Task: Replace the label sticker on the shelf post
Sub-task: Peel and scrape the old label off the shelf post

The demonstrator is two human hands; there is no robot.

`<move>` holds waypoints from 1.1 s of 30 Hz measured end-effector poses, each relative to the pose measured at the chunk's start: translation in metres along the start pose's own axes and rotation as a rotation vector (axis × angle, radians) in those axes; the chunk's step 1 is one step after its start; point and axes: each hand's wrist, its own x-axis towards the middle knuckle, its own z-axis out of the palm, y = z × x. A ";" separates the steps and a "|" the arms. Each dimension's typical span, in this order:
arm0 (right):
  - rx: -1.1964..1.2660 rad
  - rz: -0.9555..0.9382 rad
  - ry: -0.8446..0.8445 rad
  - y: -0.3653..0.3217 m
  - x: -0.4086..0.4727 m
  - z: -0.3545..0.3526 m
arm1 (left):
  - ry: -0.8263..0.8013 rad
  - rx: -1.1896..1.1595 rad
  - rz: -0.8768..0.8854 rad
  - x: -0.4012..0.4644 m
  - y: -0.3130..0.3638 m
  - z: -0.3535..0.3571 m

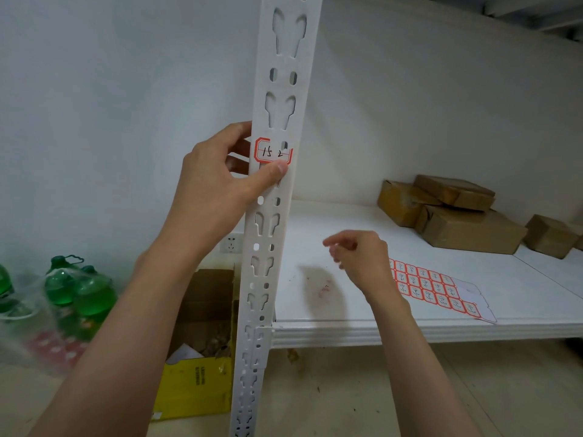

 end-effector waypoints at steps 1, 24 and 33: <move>0.070 -0.056 0.046 -0.009 -0.001 -0.002 | 0.001 -0.004 -0.004 0.000 0.001 0.000; 1.053 -0.138 -0.092 -0.125 -0.027 -0.012 | 0.247 0.062 -0.117 -0.003 0.022 0.036; 1.056 -0.137 -0.105 -0.123 -0.029 -0.013 | 0.233 0.137 -0.080 -0.002 0.022 0.033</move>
